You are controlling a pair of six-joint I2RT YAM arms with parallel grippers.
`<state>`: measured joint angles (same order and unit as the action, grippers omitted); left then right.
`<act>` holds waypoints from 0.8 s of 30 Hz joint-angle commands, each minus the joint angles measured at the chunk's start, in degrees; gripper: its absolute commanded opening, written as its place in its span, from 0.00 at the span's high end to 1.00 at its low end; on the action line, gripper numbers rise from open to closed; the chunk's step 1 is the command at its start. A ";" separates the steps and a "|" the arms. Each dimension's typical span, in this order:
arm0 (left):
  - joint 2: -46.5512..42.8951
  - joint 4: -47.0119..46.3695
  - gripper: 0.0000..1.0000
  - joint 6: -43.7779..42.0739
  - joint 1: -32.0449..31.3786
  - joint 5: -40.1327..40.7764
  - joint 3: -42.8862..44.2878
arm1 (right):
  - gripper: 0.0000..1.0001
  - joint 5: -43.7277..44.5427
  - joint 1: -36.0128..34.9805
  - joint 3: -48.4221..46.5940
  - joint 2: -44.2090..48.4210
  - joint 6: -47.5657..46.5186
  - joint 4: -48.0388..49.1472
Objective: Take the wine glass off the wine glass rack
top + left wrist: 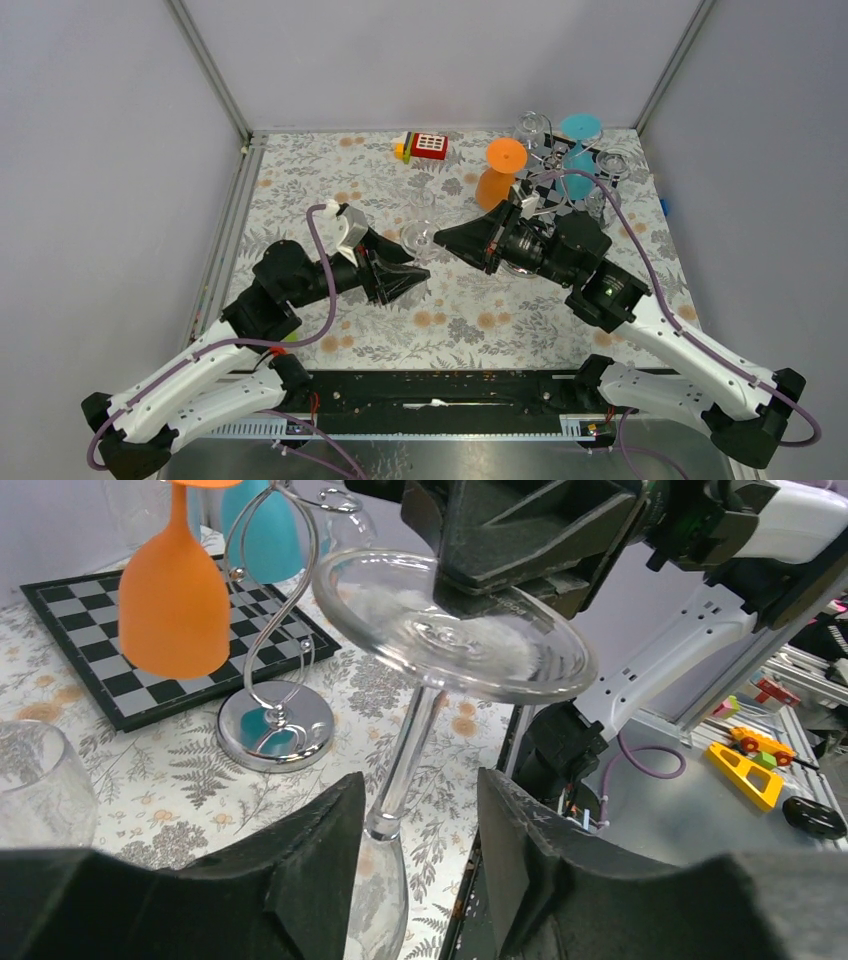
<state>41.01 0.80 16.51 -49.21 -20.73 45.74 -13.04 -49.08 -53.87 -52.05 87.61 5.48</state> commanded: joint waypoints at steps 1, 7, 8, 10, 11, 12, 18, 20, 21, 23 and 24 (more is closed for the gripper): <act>0.70 -4.11 0.54 -0.85 0.01 -4.43 2.99 | 1.00 -1.77 -0.92 -4.00 -0.77 1.60 4.80; 2.40 -2.29 0.83 -1.43 0.02 -5.75 4.82 | 1.00 -2.82 -1.28 -4.58 -1.54 2.01 5.69; 2.40 -2.48 0.88 -1.29 0.05 -5.82 4.95 | 1.00 -2.89 -1.28 -4.59 -1.56 2.03 5.66; 2.33 -3.18 0.93 -0.71 0.12 -5.79 4.86 | 1.00 -3.11 -1.36 -4.50 -1.59 2.11 5.82; 2.31 -3.67 0.97 -0.50 0.11 -5.80 4.74 | 1.00 -3.25 -1.37 -4.42 -1.63 2.19 5.88; 2.25 -4.00 1.00 -0.25 0.13 -5.81 4.67 | 1.00 -3.36 -1.37 -4.41 -1.70 2.27 6.06; 1.13 -6.24 1.00 1.37 0.14 -4.90 4.04 | 0.86 -4.53 -1.37 -4.53 -2.80 2.02 7.98; 0.48 -6.76 1.00 1.84 0.15 -3.69 4.01 | 0.69 -4.08 -1.37 -3.92 -2.72 1.39 9.06; 0.05 -6.77 1.00 2.07 0.13 -2.84 4.01 | 0.57 -3.43 -1.37 -3.62 -2.60 0.95 9.47; -1.02 -6.74 1.00 2.60 0.08 -0.71 4.10 | 0.41 -2.13 -1.37 -2.81 -1.99 -0.36 9.74; -1.50 -6.80 1.00 2.98 0.08 0.98 3.98 | 0.36 -1.34 -1.37 -2.36 -1.61 -1.39 10.20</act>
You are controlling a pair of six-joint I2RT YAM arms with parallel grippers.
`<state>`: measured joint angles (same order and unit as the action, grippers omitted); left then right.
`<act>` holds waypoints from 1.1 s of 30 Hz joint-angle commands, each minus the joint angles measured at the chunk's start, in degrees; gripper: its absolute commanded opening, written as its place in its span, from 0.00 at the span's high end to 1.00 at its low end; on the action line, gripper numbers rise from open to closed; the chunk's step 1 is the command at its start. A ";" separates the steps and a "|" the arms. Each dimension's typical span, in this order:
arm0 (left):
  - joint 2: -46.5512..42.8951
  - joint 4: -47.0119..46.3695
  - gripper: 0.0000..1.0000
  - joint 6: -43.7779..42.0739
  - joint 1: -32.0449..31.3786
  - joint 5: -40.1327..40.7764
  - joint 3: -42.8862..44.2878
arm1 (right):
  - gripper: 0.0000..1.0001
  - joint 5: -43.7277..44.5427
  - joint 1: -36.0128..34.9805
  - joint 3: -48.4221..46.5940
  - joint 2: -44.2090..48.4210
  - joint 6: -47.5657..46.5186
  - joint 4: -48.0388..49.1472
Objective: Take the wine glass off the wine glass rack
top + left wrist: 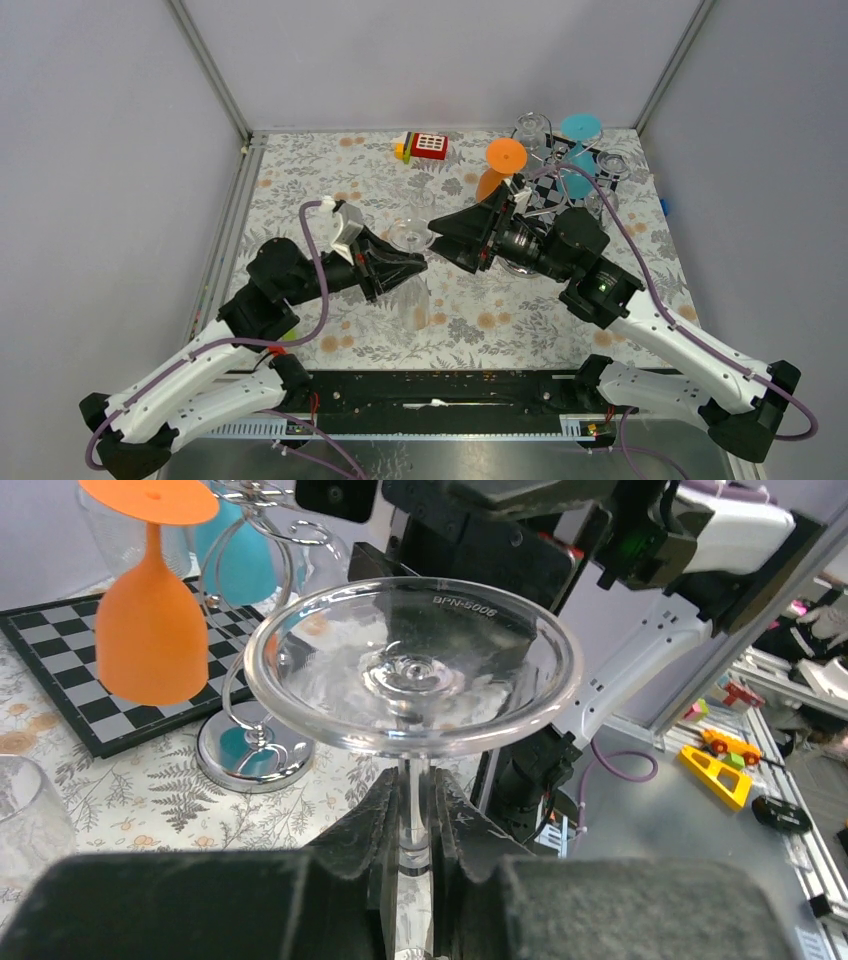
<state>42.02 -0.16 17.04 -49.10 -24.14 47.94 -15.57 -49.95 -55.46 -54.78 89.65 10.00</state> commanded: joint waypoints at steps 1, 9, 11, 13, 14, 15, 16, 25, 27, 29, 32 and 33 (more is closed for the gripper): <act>-3.00 -6.01 1.00 3.09 0.03 6.19 1.64 | 0.34 1.86 -0.50 -0.44 1.63 -4.52 5.86; -6.72 -13.35 1.00 6.84 0.07 31.35 -1.58 | 0.28 7.47 -0.47 2.00 6.05 -12.50 3.75; -7.39 -17.64 1.00 7.87 0.05 37.55 -2.60 | 0.28 7.82 -0.54 3.44 6.42 -12.96 5.59; -7.83 -22.89 1.00 9.00 0.10 40.89 -3.78 | 0.28 7.73 -0.85 4.46 5.91 -12.49 7.29; -7.83 -25.20 1.00 9.82 0.02 42.21 -4.30 | 0.27 7.44 -1.22 4.64 5.39 -12.68 8.62; -7.76 -28.32 1.00 10.51 0.06 43.24 -4.79 | 0.26 7.14 -1.65 4.61 4.72 -12.92 9.50; -7.64 -30.22 1.00 11.19 -0.02 43.97 -5.09 | 0.25 6.94 -2.17 4.47 4.21 -13.34 10.11; -8.87 -34.07 1.00 22.03 -0.02 51.81 -5.91 | 0.17 9.84 -5.60 4.10 3.10 -20.71 13.29; -8.88 -31.65 1.00 23.60 0.02 52.29 -5.23 | 0.19 11.84 -6.41 4.43 3.40 -21.73 12.75; -9.16 -29.83 1.00 25.28 0.01 53.23 -4.93 | 0.19 13.31 -7.00 4.51 3.39 -22.41 11.47; -9.95 -30.88 1.00 27.98 0.02 54.11 -6.09 | 0.20 13.87 -7.45 4.62 2.52 -22.56 11.71; -10.19 -31.24 1.00 29.02 -0.02 54.12 -6.37 | 0.21 13.76 -7.66 4.40 1.90 -22.89 12.36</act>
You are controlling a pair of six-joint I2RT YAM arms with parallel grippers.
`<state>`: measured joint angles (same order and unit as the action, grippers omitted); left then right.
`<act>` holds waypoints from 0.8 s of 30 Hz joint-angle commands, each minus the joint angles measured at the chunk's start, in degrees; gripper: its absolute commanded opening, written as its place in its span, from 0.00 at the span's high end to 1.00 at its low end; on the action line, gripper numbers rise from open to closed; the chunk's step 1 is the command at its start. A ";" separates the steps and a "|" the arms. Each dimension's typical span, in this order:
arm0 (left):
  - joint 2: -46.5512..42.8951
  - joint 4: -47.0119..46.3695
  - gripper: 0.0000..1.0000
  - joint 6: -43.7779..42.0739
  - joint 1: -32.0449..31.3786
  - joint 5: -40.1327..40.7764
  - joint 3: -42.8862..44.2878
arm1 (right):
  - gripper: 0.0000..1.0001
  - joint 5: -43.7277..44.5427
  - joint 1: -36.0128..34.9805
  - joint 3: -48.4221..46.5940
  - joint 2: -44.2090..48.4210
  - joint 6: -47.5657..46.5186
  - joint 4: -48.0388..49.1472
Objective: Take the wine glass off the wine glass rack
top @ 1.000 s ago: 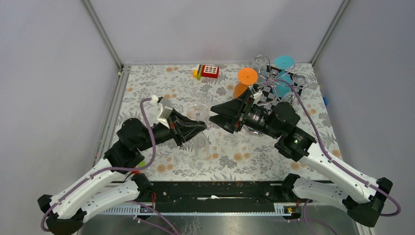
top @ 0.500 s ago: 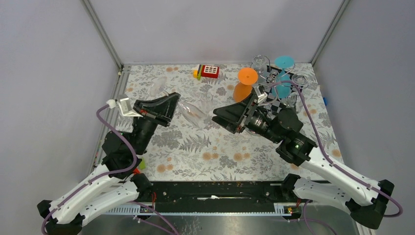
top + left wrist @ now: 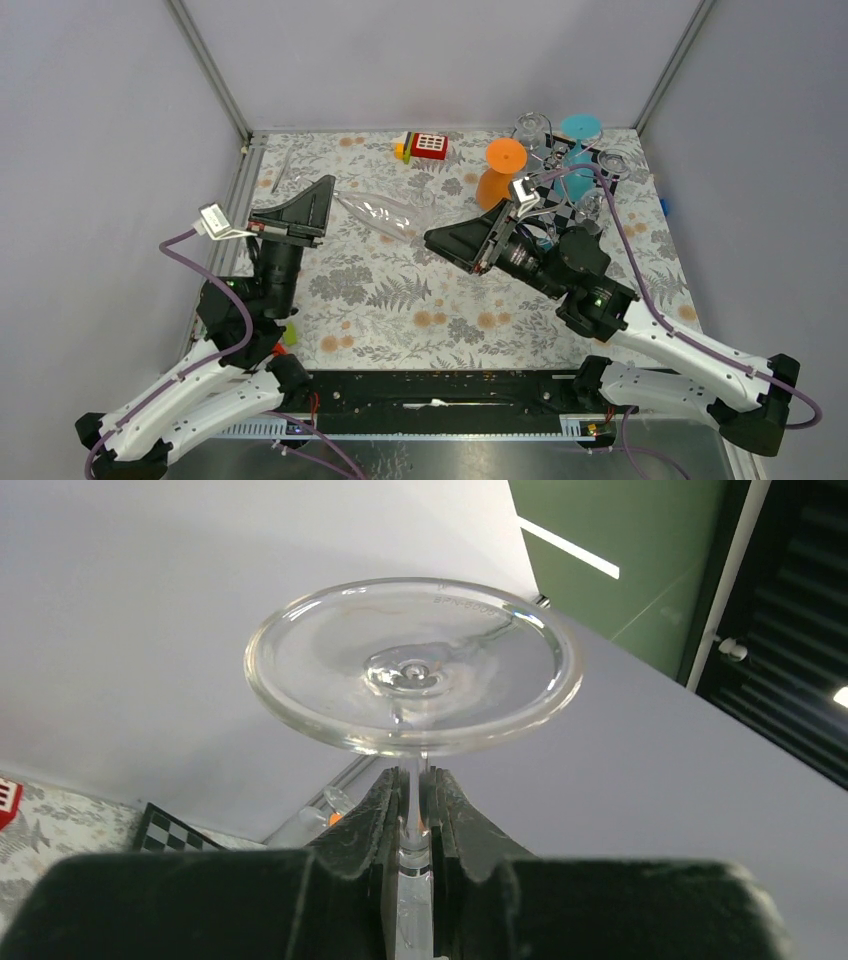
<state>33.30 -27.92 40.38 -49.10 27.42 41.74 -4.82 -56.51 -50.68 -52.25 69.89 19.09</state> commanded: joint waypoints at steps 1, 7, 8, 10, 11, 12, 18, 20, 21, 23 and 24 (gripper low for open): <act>-1.70 -3.60 1.00 6.21 0.02 2.46 -0.24 | 0.25 2.80 -1.26 -0.84 -1.27 -3.44 3.60; -2.37 -2.81 1.00 9.97 -0.03 0.93 -0.63 | 0.38 0.87 -1.85 -1.89 -5.10 -5.37 12.21; -2.56 -2.57 1.00 10.32 -0.02 0.93 -0.76 | 0.39 0.82 -1.93 -1.88 -5.35 -5.61 13.51; -2.96 -0.90 1.00 11.19 0.02 1.17 -0.62 | 0.40 0.21 -2.13 -1.62 -5.66 -6.75 16.99; -3.16 -0.19 1.00 11.66 -0.02 1.36 -0.59 | 0.40 0.10 -2.26 -1.54 -5.76 -7.23 18.33; -3.38 -0.05 1.00 11.81 -0.03 1.51 -0.79 | 0.40 -0.13 -2.37 -1.66 -5.62 -7.95 19.19; -3.94 -0.67 1.00 11.87 -0.03 1.63 -1.55 | 0.44 0.94 -2.51 -1.42 -5.03 -8.79 19.27; -3.94 -1.02 1.00 12.50 0.01 1.25 -1.77 | 0.44 0.89 -2.46 -1.43 -5.34 -8.48 19.51; -3.94 -1.01 1.00 13.04 -0.02 1.17 -1.95 | 0.44 0.79 -2.46 -1.63 -5.83 -8.43 19.54; -4.20 -1.04 1.00 14.13 0.00 1.21 -2.67 | 0.46 0.71 -2.47 -2.33 -6.48 -8.42 19.26; -4.54 -1.14 1.00 14.55 -0.03 1.33 -3.09 | 0.48 0.63 -2.46 -2.65 -6.73 -8.52 19.31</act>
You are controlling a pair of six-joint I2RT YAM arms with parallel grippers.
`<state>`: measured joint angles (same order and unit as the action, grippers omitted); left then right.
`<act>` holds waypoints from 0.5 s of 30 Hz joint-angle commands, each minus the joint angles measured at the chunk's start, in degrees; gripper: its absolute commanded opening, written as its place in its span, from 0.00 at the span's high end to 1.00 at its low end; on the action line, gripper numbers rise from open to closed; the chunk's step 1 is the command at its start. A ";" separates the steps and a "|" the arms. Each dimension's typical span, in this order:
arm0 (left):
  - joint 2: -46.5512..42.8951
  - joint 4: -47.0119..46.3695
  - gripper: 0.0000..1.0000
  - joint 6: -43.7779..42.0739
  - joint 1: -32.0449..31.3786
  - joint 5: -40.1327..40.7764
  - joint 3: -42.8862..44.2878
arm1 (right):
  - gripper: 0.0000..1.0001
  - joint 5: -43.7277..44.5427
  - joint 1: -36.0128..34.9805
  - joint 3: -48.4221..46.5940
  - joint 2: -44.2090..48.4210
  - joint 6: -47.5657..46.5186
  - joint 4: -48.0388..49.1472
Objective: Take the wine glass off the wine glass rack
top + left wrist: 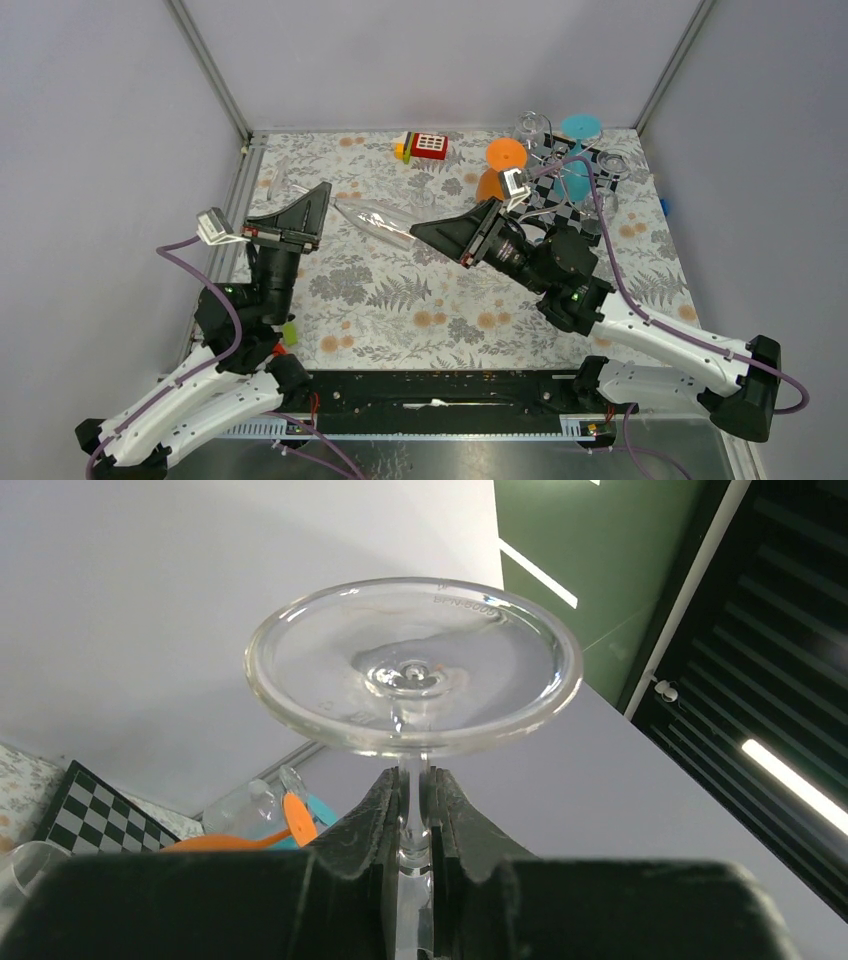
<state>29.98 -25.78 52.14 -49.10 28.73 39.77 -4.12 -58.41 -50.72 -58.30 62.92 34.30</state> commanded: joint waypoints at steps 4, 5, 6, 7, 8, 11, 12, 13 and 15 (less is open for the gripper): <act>-3.39 -4.32 1.00 3.37 0.02 0.91 -2.95 | 0.57 -0.34 -0.65 -3.37 -2.10 -1.40 4.48; -3.83 -4.69 1.00 3.46 0.02 1.10 -3.47 | 0.59 -0.59 -0.65 -3.52 -2.63 -1.13 4.79; -4.13 -5.21 1.00 3.61 0.01 1.15 -4.04 | 0.62 -0.94 -0.65 -3.80 -3.27 -0.80 5.27; -4.43 -5.91 1.00 3.66 0.00 1.23 -4.62 | 0.65 -1.38 -0.66 -4.08 -3.83 -0.33 5.75; -4.60 -6.44 1.00 3.87 -0.01 1.24 -5.18 | 0.67 -1.82 -0.65 -4.43 -4.50 0.07 6.37; -5.00 -8.92 1.00 3.96 0.01 0.66 -7.28 | 0.71 -2.31 -0.84 -5.36 -6.13 1.23 6.82; -5.15 -10.03 1.00 3.88 0.03 0.54 -8.00 | 0.72 -2.19 -0.90 -5.51 -6.43 1.78 6.72; -5.47 -10.74 1.00 3.85 0.02 0.60 -8.56 | 0.74 -2.00 -0.99 -5.57 -6.63 2.33 6.68; -6.10 -11.52 1.00 3.43 0.04 0.80 -9.35 | 0.79 -1.88 -1.11 -5.70 -6.96 2.92 6.52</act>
<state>24.82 -32.58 55.35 -48.82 31.51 32.32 -5.67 -58.65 -53.32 -64.49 64.45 36.77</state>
